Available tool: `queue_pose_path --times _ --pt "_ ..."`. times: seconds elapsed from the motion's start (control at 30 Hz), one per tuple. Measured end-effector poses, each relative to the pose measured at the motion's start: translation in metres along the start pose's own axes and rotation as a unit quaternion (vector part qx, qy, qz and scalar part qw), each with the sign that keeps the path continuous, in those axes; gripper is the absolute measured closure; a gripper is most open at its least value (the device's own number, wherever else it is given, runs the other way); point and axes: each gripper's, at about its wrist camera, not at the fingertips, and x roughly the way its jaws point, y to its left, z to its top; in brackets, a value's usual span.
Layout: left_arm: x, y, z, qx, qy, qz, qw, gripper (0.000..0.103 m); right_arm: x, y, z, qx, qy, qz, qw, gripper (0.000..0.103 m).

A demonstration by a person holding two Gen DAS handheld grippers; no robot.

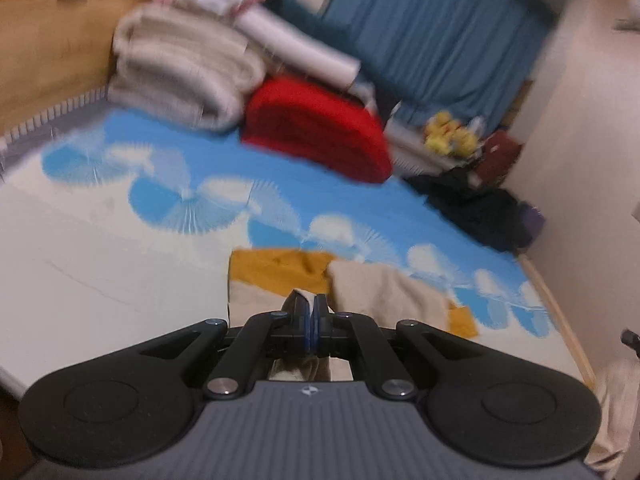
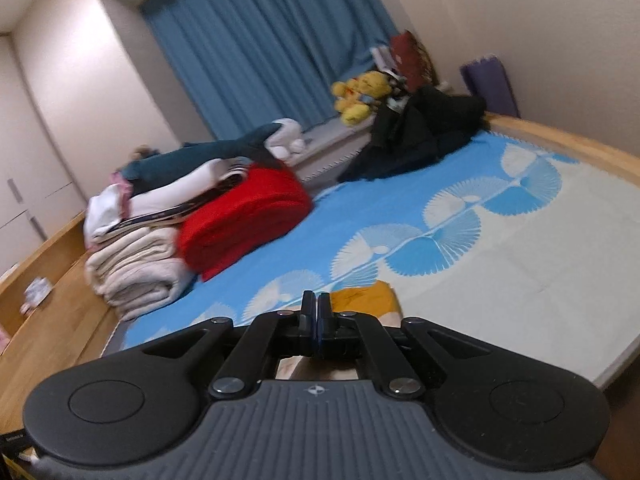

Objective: Fold large clothes
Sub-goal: 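Lift the hem with both grippers and fold it toward the hood, then open both grippers and release the folded hem onto the jacket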

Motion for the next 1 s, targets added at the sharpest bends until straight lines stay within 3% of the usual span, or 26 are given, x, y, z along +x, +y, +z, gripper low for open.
queue_pose_path --times 0.07,0.2,0.3,0.4,0.5,0.63,0.67,0.7,0.77,0.9,0.93,1.0 --pt "0.059 0.009 0.01 0.005 0.029 0.02 0.9994 0.102 0.046 -0.012 0.005 0.01 0.004 -0.02 1.0 0.103" --pt "0.165 0.028 0.018 -0.004 0.1 0.052 0.9936 0.102 0.156 -0.038 -0.007 0.016 0.073 -0.064 0.995 0.103" --pt "0.213 0.044 0.014 -0.008 0.13 0.073 0.9888 0.102 0.214 -0.047 -0.028 0.012 0.105 -0.097 0.99 0.103" --pt "0.239 0.071 0.016 -0.051 0.144 0.077 0.9852 0.1 0.24 -0.051 -0.036 0.03 0.085 -0.112 0.99 0.103" --pt "0.252 0.08 0.023 -0.075 0.15 0.068 0.9835 0.098 0.248 -0.052 -0.035 0.029 0.057 -0.116 0.991 0.103" --pt "0.25 0.068 0.029 -0.035 0.142 0.077 0.9862 0.096 0.244 -0.048 -0.04 -0.009 0.062 -0.095 0.994 0.101" --pt "0.248 0.064 0.031 -0.024 0.136 0.082 0.9871 0.09 0.242 -0.047 -0.041 -0.018 0.065 -0.09 0.994 0.1" --pt "0.243 0.06 0.033 -0.014 0.121 0.091 0.9884 0.076 0.239 -0.046 -0.042 -0.025 0.067 -0.088 0.994 0.1" --pt "0.228 0.052 0.037 0.006 0.086 0.101 0.9911 0.058 0.234 -0.044 -0.044 -0.036 0.071 -0.086 0.993 0.1" --pt "0.204 0.044 0.04 0.029 0.064 0.089 0.9936 0.055 0.221 -0.043 -0.04 -0.038 0.075 -0.078 0.993 0.1" --pt "0.2 0.042 0.04 0.033 0.068 0.082 0.9937 0.055 0.218 -0.043 -0.039 -0.04 0.075 -0.072 0.994 0.098" --pt "0.191 0.037 0.042 0.051 0.073 0.068 0.9937 0.051 0.215 -0.044 -0.036 -0.047 0.087 -0.058 0.993 0.078"
